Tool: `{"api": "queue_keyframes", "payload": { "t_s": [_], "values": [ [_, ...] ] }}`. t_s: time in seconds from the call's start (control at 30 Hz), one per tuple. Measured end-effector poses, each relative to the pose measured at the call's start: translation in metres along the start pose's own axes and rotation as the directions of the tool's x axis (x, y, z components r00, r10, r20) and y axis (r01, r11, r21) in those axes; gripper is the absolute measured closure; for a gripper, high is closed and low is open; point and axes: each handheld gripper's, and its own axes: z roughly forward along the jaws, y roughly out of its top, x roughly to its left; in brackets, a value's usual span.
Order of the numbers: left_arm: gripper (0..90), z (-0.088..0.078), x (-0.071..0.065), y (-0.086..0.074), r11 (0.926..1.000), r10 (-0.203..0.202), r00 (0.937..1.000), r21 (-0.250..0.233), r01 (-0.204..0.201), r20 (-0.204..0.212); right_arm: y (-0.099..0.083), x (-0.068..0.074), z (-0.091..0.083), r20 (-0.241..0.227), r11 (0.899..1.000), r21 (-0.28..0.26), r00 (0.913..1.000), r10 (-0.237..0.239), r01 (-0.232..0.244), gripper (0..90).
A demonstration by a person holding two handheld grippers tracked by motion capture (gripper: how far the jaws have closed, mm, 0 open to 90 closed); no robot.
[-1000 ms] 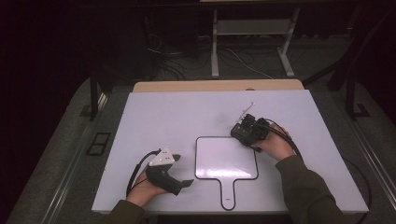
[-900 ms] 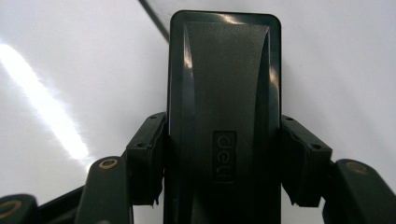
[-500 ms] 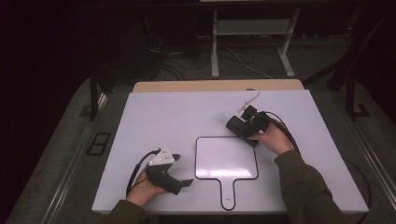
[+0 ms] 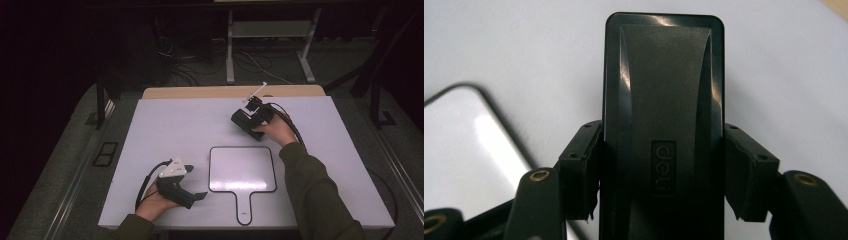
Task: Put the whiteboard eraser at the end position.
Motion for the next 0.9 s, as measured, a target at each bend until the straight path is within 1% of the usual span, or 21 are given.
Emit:
{"api": "queue_keyframes", "payload": {
  "t_s": [0.03,0.07,0.13,0.2,0.27,0.33,0.37,0.47,0.53,0.57,0.6,0.67,0.7,0.8,0.9],
  "values": [
    [0.0,0.000,0.000,0.000,1.0000,0.000,1.0000,-0.001,0.000,0.000,0.007,-0.001,0.005,0.001,1.000,0.002,1.0000,-0.002,0.002,38.2],
    [0.0,0.000,0.001,0.000,1.0000,0.000,1.0000,-0.001,0.000,-0.001,0.007,-0.001,0.005,0.001,1.000,0.002,1.0000,-0.002,0.002,38.2],
    [0.0,0.000,0.001,0.000,1.0000,-0.005,1.0000,-0.004,0.005,0.001,0.012,-0.001,0.011,-0.006,1.000,0.007,0.9998,-0.017,0.017,38.2],
    [0.0,0.000,0.001,0.000,1.0000,-0.007,1.0000,-0.006,0.007,0.003,0.017,0.000,0.019,-0.004,0.999,0.017,0.9995,-0.032,0.033,38.2],
    [0.0,0.000,0.001,-0.001,1.0000,-0.008,1.0000,-0.005,0.008,0.005,0.021,0.001,0.027,0.009,0.999,0.040,0.9994,-0.032,0.032,38.1],
    [0.0,0.000,0.001,-0.001,1.0000,-0.005,1.0000,-0.004,0.005,0.006,0.023,0.000,0.035,0.011,0.998,0.045,0.9990,-0.043,0.042,38.1],
    [0.0,0.000,0.001,-0.001,1.0000,-0.005,1.0000,-0.006,0.005,0.008,0.023,-0.001,0.041,-0.005,0.998,0.038,0.9992,-0.040,0.040,38.0],
    [0.0,0.000,0.002,-0.001,0.9999,-0.008,0.9999,-0.008,0.008,0.009,0.023,-0.001,0.044,-0.010,0.998,0.043,0.9988,-0.048,0.048,38.1],
    [0.0,-0.001,0.002,-0.001,0.9999,-0.008,0.9999,-0.009,0.009,0.008,0.022,-0.003,0.042,-0.013,0.999,0.024,0.9996,-0.025,0.025,37.4],
    [0.0,0.000,0.002,-0.001,0.9999,-0.009,0.9999,-0.008,0.009,0.008,0.021,-0.004,0.040,-0.022,1.000,0.010,0.9997,-0.010,0.011,35.8],
    [0.0,0.000,0.002,0.000,0.9999,-0.009,0.9999,-0.007,0.009,0.008,0.021,-0.004,0.037,-0.022,1.000,-0.004,0.9997,0.008,-0.008,34.1],
    [0.0,0.000,0.002,0.000,0.9999,-0.010,0.9999,-0.007,0.010,0.005,0.018,-0.006,0.031,-0.029,0.999,-0.024,0.9992,0.027,-0.028,32.8],
    [0.0,0.000,0.002,0.000,0.9999,-0.013,0.9999,-0.008,0.013,0.004,0.016,-0.007,0.027,-0.036,0.999,-0.034,0.9989,0.030,-0.031,31.9],
    [0.0,0.000,0.003,0.000,0.9998,-0.017,0.9998,-0.011,0.017,0.002,0.012,-0.008,0.017,-0.038,0.998,-0.058,0.9987,0.034,-0.036,30.9],
    [0.0,0.001,0.004,0.001,0.9998,-0.017,0.9998,-0.007,0.017,-0.004,0.008,-0.009,0.011,-0.044,0.996,-0.080,0.9985,0.031,-0.035,29.9]
  ]
}}
